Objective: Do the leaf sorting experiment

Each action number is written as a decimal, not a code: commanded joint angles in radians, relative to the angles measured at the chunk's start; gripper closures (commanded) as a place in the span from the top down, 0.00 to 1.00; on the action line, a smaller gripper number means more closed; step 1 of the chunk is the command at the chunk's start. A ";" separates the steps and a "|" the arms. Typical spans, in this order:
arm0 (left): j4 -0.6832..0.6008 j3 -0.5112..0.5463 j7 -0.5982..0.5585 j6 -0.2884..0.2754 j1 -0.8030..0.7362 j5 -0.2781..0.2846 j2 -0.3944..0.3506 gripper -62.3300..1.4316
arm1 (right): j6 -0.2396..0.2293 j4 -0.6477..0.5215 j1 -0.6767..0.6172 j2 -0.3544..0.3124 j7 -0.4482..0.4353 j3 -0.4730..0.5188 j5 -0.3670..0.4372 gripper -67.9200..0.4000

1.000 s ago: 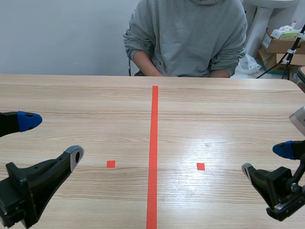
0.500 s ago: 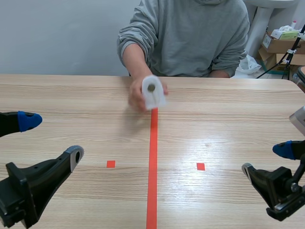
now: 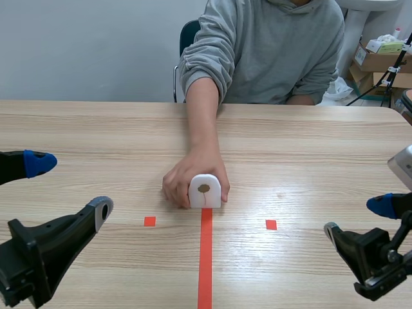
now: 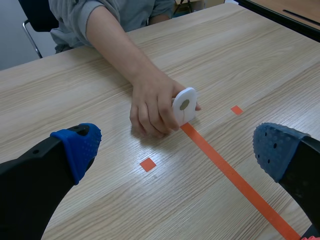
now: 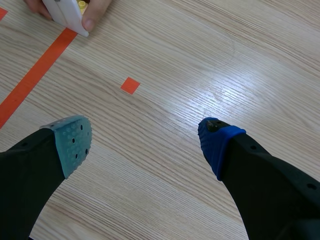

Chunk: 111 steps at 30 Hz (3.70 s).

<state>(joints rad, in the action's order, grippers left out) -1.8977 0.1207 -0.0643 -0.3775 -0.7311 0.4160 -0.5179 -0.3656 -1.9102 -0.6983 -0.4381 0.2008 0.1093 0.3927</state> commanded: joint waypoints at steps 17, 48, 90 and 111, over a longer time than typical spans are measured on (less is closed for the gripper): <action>-0.018 -0.001 -0.014 -0.003 0.003 0.007 0.008 1.00 | 0.003 -0.012 0.003 -0.011 -0.003 0.008 0.010 0.65; -0.018 -0.001 -0.014 -0.002 0.003 0.007 0.008 1.00 | 0.003 -0.012 0.003 -0.011 0.032 0.008 -0.042 0.65; 0.896 -0.640 0.055 -0.089 0.985 -0.193 0.180 1.00 | 0.003 -0.012 0.031 -0.010 0.082 0.008 -0.056 0.65; 1.107 -0.704 0.054 -0.089 1.114 -0.303 0.370 1.00 | 0.003 -0.012 0.031 -0.010 0.081 0.008 -0.056 0.65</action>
<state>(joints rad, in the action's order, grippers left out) -0.7803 -0.5861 0.0032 -0.4652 0.3767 0.1127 -0.1432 -0.3626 -1.9102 -0.6739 -0.4385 0.2939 0.1093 0.3290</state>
